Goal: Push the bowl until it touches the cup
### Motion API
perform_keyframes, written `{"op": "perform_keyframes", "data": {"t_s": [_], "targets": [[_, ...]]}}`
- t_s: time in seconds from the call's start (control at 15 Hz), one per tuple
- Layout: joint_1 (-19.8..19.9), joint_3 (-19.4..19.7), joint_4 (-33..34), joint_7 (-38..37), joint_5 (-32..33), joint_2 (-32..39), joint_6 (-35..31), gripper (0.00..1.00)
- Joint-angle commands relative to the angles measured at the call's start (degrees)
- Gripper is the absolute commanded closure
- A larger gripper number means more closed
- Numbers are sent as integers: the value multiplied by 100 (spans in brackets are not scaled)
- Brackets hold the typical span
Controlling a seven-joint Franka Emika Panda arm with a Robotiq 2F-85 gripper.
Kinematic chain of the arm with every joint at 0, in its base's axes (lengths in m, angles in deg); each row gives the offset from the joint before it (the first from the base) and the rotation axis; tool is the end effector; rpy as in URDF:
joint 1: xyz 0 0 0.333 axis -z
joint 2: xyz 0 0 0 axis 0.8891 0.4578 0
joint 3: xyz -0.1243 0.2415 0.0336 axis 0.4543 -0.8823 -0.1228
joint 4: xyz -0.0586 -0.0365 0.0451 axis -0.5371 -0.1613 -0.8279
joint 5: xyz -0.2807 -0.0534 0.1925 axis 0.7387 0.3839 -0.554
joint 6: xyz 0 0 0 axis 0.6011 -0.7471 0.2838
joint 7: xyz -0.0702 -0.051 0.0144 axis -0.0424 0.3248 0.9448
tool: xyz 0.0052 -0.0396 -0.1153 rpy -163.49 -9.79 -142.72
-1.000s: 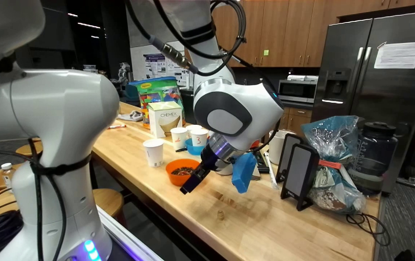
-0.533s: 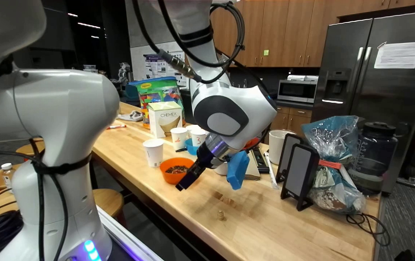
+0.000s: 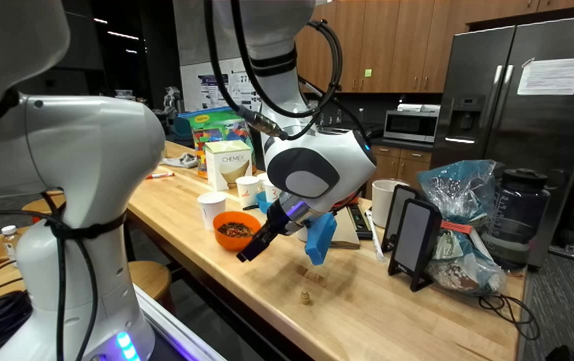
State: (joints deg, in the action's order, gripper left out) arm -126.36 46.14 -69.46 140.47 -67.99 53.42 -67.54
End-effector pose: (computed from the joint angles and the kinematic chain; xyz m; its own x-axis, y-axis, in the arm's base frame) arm 0.2907 -0.1325 0.1730 -0.2344 0.6970 0.6776 0.9683 0.2291 0.0994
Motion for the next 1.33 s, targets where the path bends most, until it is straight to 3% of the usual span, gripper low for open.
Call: {"op": "perform_keyframes", "data": {"t_s": [0.0, 0.27, 0.8, 1.27], "targets": [[-315, 345, 30, -351, 349, -373, -240, 0], [-443, 455, 33, -624, 588, -598, -401, 0], [-161, -256, -58, -1045, 630, -639, -705, 0], [-502, -67, 111, -1090, 626, -791, -563, 0]]}}
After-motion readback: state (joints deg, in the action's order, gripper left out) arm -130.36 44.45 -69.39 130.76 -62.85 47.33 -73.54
